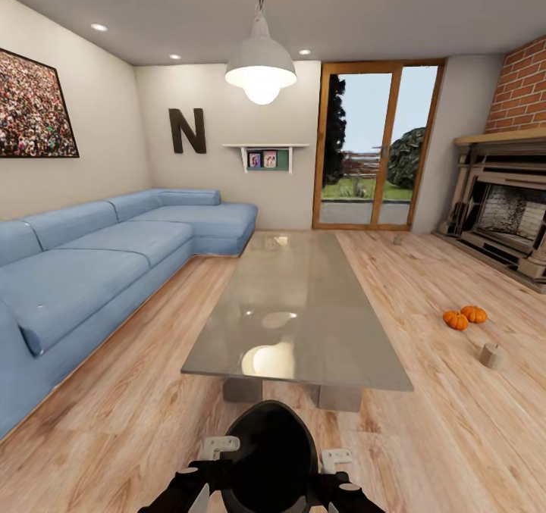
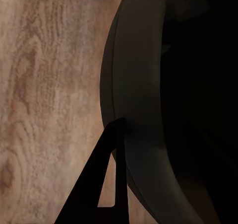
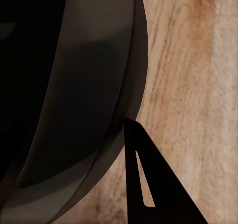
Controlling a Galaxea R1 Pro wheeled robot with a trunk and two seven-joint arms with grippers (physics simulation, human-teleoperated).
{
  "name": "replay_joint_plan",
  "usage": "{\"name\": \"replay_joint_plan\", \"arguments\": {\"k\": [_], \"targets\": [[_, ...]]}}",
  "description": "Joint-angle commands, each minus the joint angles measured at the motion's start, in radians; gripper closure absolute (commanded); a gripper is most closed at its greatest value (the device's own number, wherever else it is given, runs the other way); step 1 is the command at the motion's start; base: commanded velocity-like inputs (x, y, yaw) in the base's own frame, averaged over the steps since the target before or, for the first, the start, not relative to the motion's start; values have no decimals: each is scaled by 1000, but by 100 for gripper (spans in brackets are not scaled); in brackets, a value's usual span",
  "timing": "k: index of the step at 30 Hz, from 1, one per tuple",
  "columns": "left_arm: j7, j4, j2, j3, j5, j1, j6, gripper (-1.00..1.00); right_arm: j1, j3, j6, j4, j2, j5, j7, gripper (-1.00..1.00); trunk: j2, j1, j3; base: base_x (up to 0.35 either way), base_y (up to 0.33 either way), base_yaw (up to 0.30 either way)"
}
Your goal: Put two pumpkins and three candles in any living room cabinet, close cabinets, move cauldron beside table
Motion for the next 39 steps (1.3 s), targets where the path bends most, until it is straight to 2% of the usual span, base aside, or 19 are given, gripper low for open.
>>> {"name": "replay_joint_plan", "arguments": {"k": [1, 19, 39], "targets": [[9, -4, 0, -9, -4, 0, -1, 100, -1, -4, 5, -1, 1, -17, 3, 100, -1, 0, -1, 83, 0, 0], [10, -4, 0, -9, -4, 0, -1, 100, -1, -4, 5, -1, 1, -17, 3, 100, -1, 0, -1, 65, 0, 0], [9, -4, 0, -8, -4, 0, -2, 100, -1, -4, 5, -1, 1, -17, 3, 100, -1, 0, -1, 4, 0, 0]]}}
